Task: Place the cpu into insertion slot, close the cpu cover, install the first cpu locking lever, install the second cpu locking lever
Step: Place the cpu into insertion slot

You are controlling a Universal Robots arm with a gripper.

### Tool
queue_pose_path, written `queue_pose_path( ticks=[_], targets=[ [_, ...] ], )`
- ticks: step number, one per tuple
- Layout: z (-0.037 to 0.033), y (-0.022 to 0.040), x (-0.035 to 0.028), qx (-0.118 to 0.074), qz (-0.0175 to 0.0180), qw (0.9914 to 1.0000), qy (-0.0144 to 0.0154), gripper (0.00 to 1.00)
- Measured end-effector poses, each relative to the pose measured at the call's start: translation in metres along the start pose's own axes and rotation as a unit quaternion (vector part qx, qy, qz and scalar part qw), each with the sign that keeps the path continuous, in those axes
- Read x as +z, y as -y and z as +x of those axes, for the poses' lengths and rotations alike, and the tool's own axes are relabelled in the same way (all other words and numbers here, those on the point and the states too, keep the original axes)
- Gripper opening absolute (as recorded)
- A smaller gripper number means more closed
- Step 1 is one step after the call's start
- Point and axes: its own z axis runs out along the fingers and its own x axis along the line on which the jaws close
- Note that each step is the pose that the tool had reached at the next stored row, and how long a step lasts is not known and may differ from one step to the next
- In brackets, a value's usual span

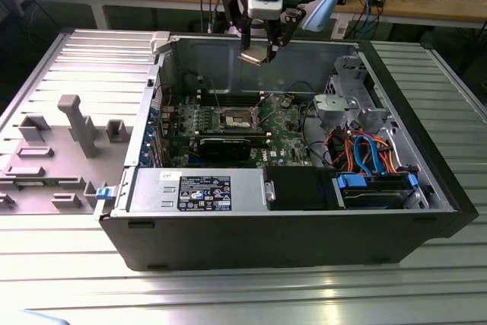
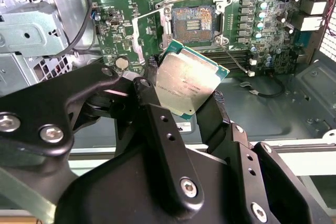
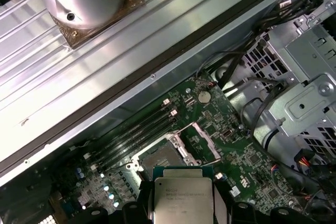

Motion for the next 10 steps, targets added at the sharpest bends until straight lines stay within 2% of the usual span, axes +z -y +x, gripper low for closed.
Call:
queue_pose_path(
  ticks=[10],
  targets=[
    [0.0, 0.0, 0.0001, 0.014, -0.0002, 0.9999, 0.0012, 0.55]
  ],
)
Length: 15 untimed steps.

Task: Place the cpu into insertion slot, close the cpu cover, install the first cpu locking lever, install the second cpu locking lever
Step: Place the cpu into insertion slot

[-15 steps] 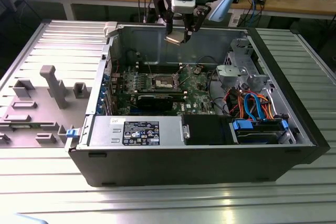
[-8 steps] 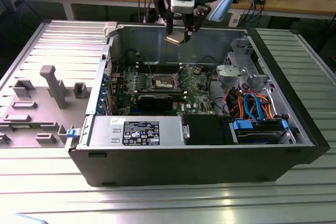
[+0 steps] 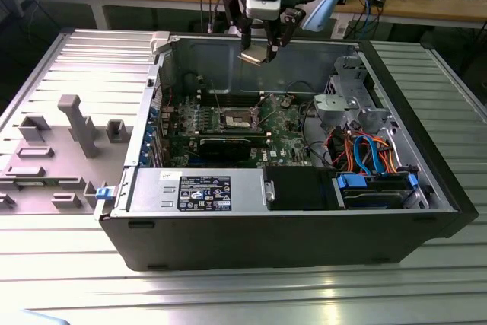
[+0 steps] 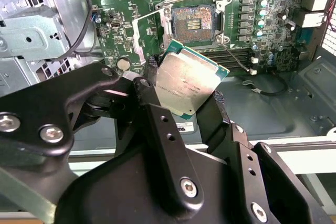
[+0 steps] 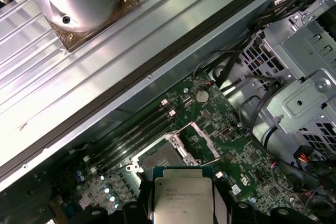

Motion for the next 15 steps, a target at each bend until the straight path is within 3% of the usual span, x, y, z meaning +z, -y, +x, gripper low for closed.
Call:
queue_pose_path(
  ticks=[15],
  targets=[
    [0.0, 0.0, 0.0002, 0.023, -0.0004, 0.99974, 0.002, 0.55]
  ],
)
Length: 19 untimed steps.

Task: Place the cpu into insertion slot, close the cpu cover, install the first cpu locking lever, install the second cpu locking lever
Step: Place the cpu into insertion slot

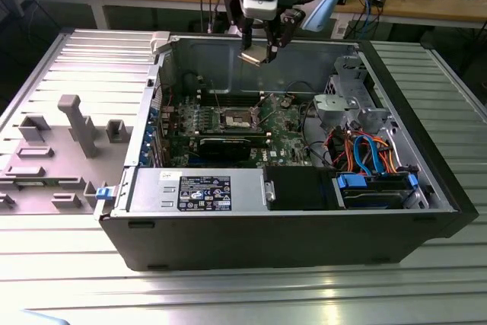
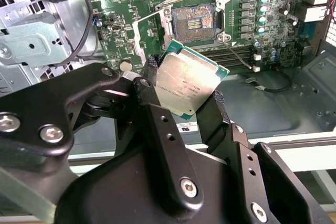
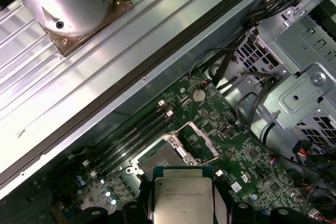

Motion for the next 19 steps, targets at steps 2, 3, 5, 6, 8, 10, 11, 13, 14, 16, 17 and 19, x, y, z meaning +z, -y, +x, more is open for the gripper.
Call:
queue_pose_path(
  ticks=[2, 3, 5, 6, 8, 10, 11, 13, 14, 16, 17, 19],
  targets=[
    [0.0, 0.0, 0.0001, 0.005, -0.0001, 0.99999, 0.0004, 0.55],
    [0.0, 0.0, 0.0001, 0.008, -0.0002, 0.99997, 0.0007, 0.55],
    [0.0, 0.0, 0.0003, 0.022, -0.0004, 0.99975, 0.002, 0.55],
    [0.0, 0.0, 0.0004, 0.028, -0.0006, 0.9996, 0.0025, 0.55],
    [0.0, 0.0001, 0.0005, 0.04, -0.0008, 0.99918, 0.0036, 0.55],
    [0.0, 0.0, 0.0006, 0.051, -0.001, 0.9987, 0.0045, 0.55],
    [0.0, 0.0001, 0.0007, 0.058, -0.0011, 0.99829, 0.0051, 0.55],
    [0.0, 0.0001, 0.0007, 0.069, -0.0013, 0.9976, 0.0061, 0.55],
    [0.0, 0.0001, 0.0007, 0.073, -0.0014, 0.99732, 0.0065, 0.55],
    [0.0, 0.0001, 0.0008, 0.082, -0.0016, 0.99661, 0.0072, 0.55],
    [0.0, 0.0001, 0.0008, 0.086, -0.0017, 0.99624, 0.0076, 0.55],
    [0.0, 0.0001, 0.0009, 0.095, -0.0018, 0.99547, 0.0084, 0.55]
  ],
)
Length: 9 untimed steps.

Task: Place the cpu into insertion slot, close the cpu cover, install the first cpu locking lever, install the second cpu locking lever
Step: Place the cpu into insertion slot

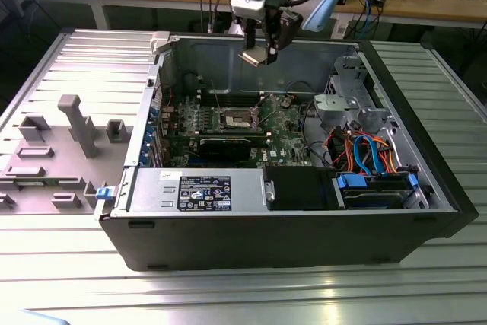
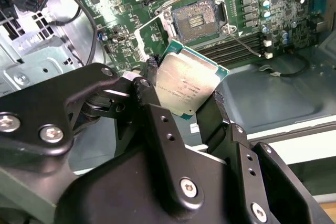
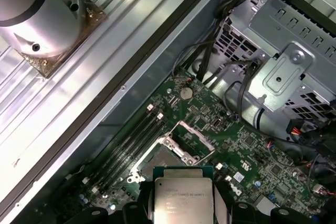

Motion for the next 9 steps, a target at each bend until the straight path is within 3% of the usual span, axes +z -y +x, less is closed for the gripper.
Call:
queue_pose_path(
  ticks=[5, 9],
  targets=[
    [0.0, 0.0, 0.0001, 0.019, -0.0004, 0.99982, 0.0017, 0.55],
    [0.0, 0.0, 0.0002, 0.04, -0.0008, 0.9992, 0.0035, 0.55]
  ],
)
